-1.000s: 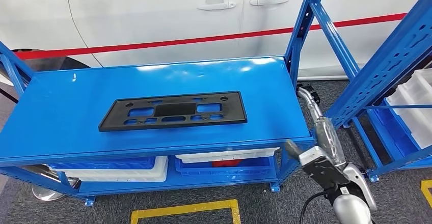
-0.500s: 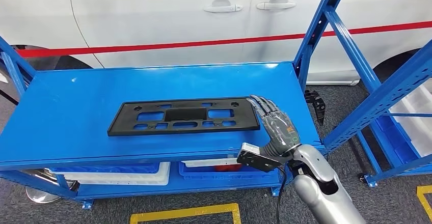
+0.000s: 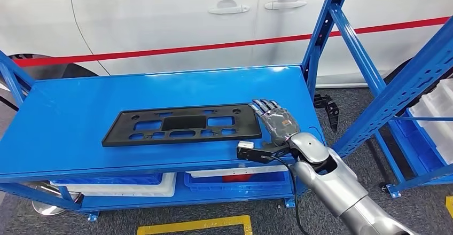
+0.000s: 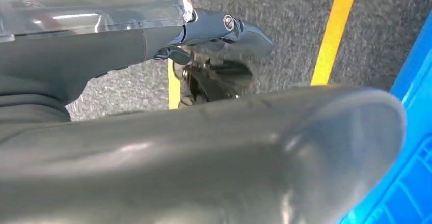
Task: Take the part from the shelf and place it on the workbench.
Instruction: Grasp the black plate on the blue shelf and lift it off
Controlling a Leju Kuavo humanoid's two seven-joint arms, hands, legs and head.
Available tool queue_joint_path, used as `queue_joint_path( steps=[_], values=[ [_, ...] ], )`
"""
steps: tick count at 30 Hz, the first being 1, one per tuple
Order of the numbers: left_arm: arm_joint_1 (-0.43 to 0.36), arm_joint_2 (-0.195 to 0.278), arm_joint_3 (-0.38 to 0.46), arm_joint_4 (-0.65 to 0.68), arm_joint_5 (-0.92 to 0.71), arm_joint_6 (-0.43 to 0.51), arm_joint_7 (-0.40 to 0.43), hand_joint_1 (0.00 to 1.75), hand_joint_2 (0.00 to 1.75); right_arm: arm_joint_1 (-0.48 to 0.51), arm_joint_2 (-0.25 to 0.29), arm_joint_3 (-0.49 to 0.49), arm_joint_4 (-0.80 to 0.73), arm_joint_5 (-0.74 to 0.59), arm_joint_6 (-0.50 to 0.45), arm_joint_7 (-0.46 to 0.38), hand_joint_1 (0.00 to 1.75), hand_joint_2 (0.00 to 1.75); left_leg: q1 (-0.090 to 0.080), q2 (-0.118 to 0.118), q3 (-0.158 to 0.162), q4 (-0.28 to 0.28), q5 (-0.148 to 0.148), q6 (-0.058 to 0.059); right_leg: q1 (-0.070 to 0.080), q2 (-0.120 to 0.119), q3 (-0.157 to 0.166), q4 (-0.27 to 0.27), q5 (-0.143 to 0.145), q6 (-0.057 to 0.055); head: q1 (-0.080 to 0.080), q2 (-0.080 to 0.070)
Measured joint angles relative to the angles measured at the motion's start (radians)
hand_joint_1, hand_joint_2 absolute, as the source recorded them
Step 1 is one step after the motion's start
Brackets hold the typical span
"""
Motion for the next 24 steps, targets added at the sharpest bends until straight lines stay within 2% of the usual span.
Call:
queue_joint_path(
  steps=[1, 2, 3, 5, 6, 10, 12, 14, 15, 16, 17, 19, 20, 21, 24],
  values=[
    [0.001, 0.000, 0.000, 0.000, 0.000, 0.001, 0.000, 0.00, 0.00, -0.010, 0.004, 0.012, 0.018, 0.005, -0.002, 0.000, 0.00, 1.75, 0.001, 0.000, -0.005, 0.002, 0.014, -0.001, 0.000, 0.000, 0.001, 0.000, -0.001, 0.000, 0.000, 0.000],
    [0.001, 0.001, 0.000, 0.000, 0.001, 0.003, 0.000, 0.00, 0.00, -0.021, 0.009, 0.023, 0.035, 0.010, -0.006, -0.001, 0.00, 1.75, 0.001, 0.000, 0.010, -0.038, 0.045, 0.000, 0.000, 0.001, 0.003, 0.001, -0.002, 0.001, 0.000, 0.000],
    [0.001, 0.001, 0.000, 0.000, 0.003, 0.004, 0.000, 0.00, 0.00, -0.034, 0.017, 0.033, 0.053, 0.014, -0.012, -0.002, 0.00, 1.75, 0.002, 0.000, 0.039, -0.105, 0.085, 0.002, -0.001, 0.002, 0.006, 0.001, -0.004, 0.003, 0.000, 0.000],
    [0.000, 0.002, 0.000, 0.000, 0.007, 0.008, 0.001, 0.00, 0.00, -0.062, 0.034, 0.052, 0.090, 0.022, -0.027, -0.003, 0.00, 1.75, -0.001, 0.000, 0.095, -0.227, 0.133, 0.009, 0.002, 0.005, 0.010, 0.002, -0.008, 0.009, 0.000, 0.000],
    [-0.001, 0.002, 0.000, 0.000, 0.009, 0.009, 0.001, 0.00, 0.00, -0.075, 0.043, 0.061, 0.109, 0.026, -0.035, -0.003, 0.00, 1.75, -0.003, -0.001, 0.109, -0.258, 0.139, 0.013, 0.004, 0.005, 0.009, 0.002, -0.009, 0.014, 0.001, 0.000],
    [-0.002, 0.001, 0.000, 0.001, 0.012, 0.012, 0.001, 0.00, 0.00, -0.118, 0.079, 0.092, 0.178, 0.037, -0.057, 0.000, 0.00, 1.75, -0.002, -0.001, 0.117, -0.279, 0.140, 0.036, 0.004, 0.004, 0.006, 0.009, -0.017, 0.034, 0.002, 0.000],
    [-0.002, 0.001, 0.000, 0.001, 0.012, 0.012, 0.001, 0.00, 0.00, -0.142, 0.095, 0.104, 0.212, 0.039, -0.062, 0.000, 0.00, 1.75, 0.000, 0.002, 0.121, -0.287, 0.143, 0.047, 0.003, 0.003, -0.029, 0.083, -0.060, 0.039, 0.002, 0.000],
    [-0.003, 0.001, 0.001, 0.001, 0.012, 0.010, 0.001, 0.00, 0.00, -0.160, 0.111, 0.116, 0.250, 0.040, -0.065, 0.000, 0.00, 1.75, -0.001, 0.002, 0.121, -0.287, 0.143, 0.053, 0.003, 0.003, -0.092, 0.208, -0.115, 0.043, 0.002, 0.000],
    [-0.003, 0.001, 0.001, 0.001, 0.012, 0.009, 0.001, 0.00, 0.00, -0.167, 0.119, 0.122, 0.270, 0.040, -0.065, 0.000, 0.00, 1.75, -0.002, 0.002, 0.121, -0.286, 0.142, 0.054, 0.003, 0.003, -0.117, 0.254, -0.126, 0.044, 0.002, 0.000],
    [-0.003, 0.001, 0.001, 0.001, 0.011, 0.007, 0.001, 0.00, 0.00, -0.175, 0.127, 0.127, 0.289, 0.040, -0.064, 0.000, 0.00, 1.75, -0.002, 0.000, 0.121, -0.284, 0.141, 0.054, 0.003, 0.003, -0.128, 0.268, -0.117, 0.043, 0.002, 0.000],
    [-0.003, 0.000, 0.000, 0.001, 0.010, 0.005, 0.001, 0.00, 0.00, -0.185, 0.137, 0.132, 0.309, 0.040, -0.064, 0.000, 0.00, 1.75, -0.002, -0.001, 0.122, -0.282, 0.139, 0.053, 0.003, 0.003, -0.121, 0.245, -0.091, 0.042, 0.002, 0.000],
    [-0.003, 0.000, 0.000, 0.001, 0.009, 0.001, 0.001, 0.00, 0.00, -0.210, 0.157, 0.138, 0.344, 0.039, -0.064, -0.001, 0.00, 1.75, -0.003, -0.002, 0.122, -0.277, 0.135, 0.048, 0.005, 0.002, -0.065, 0.118, -0.021, 0.033, 0.002, 0.000],
    [-0.003, 0.000, 0.000, 0.001, 0.008, 0.000, 0.001, 0.00, 0.00, -0.222, 0.168, 0.141, 0.362, 0.038, -0.065, -0.002, 0.00, 1.75, -0.004, -0.002, 0.121, -0.273, 0.133, 0.044, 0.007, 0.002, -0.039, 0.059, 0.001, 0.029, 0.002, 0.000],
    [-0.004, 0.000, 0.000, 0.001, 0.007, -0.002, 0.001, 0.00, 0.00, -0.233, 0.179, 0.144, 0.382, 0.037, -0.066, -0.005, 0.00, 1.75, -0.005, -0.002, 0.120, -0.272, 0.132, 0.039, 0.010, 0.002, -0.024, 0.023, 0.011, 0.025, 0.001, 0.000],
    [-0.005, 0.001, 0.000, 0.001, 0.003, -0.005, 0.001, 0.00, 0.00, -0.262, 0.216, 0.155, 0.442, 0.035, -0.068, -0.015, 0.00, 1.75, -0.006, -0.001, 0.120, -0.275, 0.132, 0.023, 0.013, 0.005, -0.018, 0.004, 0.013, 0.014, 0.001, 0.000]
  ],
)
